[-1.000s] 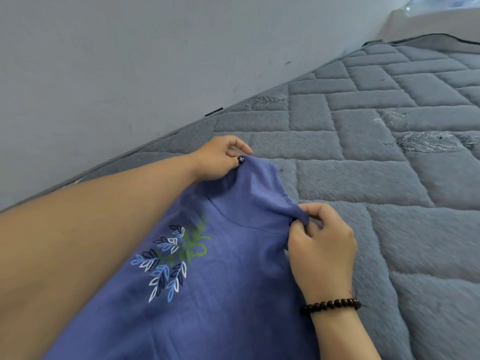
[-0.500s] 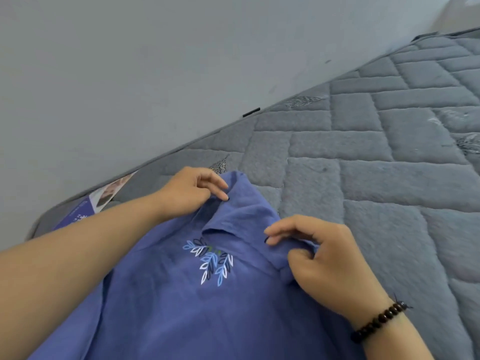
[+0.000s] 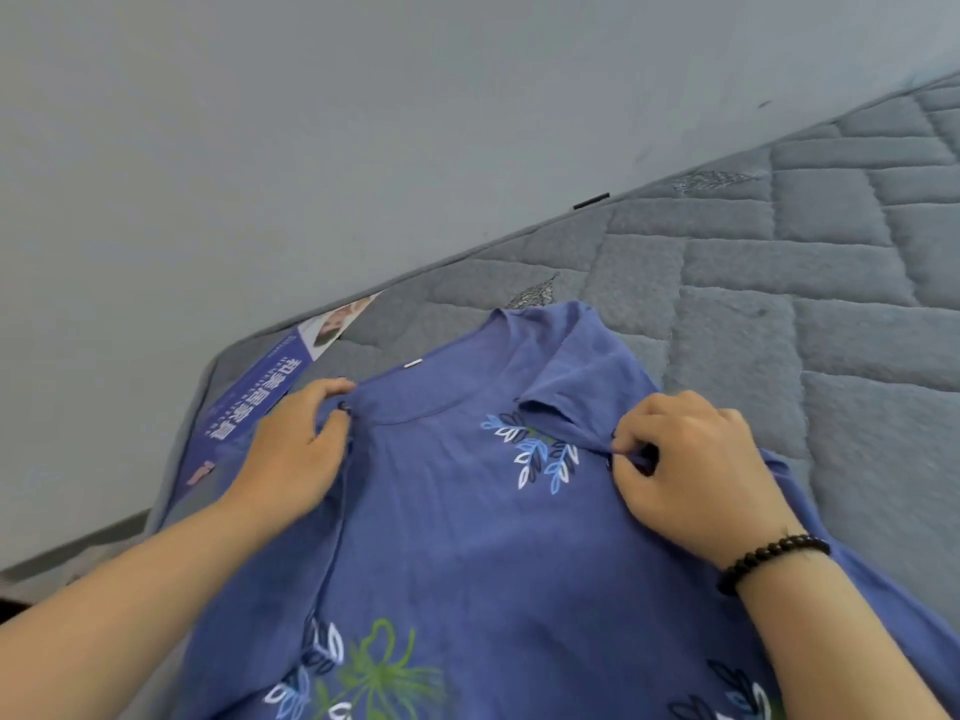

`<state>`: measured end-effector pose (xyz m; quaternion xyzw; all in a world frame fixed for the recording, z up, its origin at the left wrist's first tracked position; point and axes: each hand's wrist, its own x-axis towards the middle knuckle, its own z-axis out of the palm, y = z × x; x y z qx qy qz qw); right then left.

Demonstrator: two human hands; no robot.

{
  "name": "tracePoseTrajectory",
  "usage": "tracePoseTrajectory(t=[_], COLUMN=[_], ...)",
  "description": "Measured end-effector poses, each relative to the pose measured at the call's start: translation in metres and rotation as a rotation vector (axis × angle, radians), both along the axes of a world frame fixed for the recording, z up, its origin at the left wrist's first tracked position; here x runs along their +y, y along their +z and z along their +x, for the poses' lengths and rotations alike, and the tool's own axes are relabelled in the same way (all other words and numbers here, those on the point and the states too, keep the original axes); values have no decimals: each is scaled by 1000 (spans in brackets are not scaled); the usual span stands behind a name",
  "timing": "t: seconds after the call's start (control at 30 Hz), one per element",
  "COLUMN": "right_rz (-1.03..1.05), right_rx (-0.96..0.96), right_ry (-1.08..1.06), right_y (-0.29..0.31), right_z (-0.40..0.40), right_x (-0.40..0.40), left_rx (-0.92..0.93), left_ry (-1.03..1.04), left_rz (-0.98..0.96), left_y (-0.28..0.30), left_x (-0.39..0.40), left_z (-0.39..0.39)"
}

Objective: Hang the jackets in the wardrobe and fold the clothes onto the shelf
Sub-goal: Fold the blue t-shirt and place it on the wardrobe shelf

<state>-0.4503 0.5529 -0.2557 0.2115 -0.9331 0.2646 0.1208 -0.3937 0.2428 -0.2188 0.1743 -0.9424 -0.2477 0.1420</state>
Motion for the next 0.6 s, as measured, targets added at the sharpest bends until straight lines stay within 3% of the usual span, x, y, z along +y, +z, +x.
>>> tracePoseTrajectory(t=[0.1, 0.23, 0.37, 0.47, 0.53, 0.6], right_rz=[10, 76, 128, -284, -654, -795], right_rx=[33, 213, 449, 586, 494, 327], right_ry=[47, 27, 32, -7, -83, -225], right_y=[-1, -7, -6, 2, 19, 32], right_z=[2, 6, 12, 22, 19, 0], right_x=[-7, -14, -23, -41, -58, -77], left_rx=[-31, -233, -207, -167, -208, -305], left_ry=[39, 101, 117, 134, 137, 82], left_rz=[-77, -198, -290, -342, -463, -631], left_y=[-19, -43, -52, -52, -49, -45], left_x=[-48, -74, -73, -73, -71, -70], left_z=[19, 35, 37, 36, 32, 26])
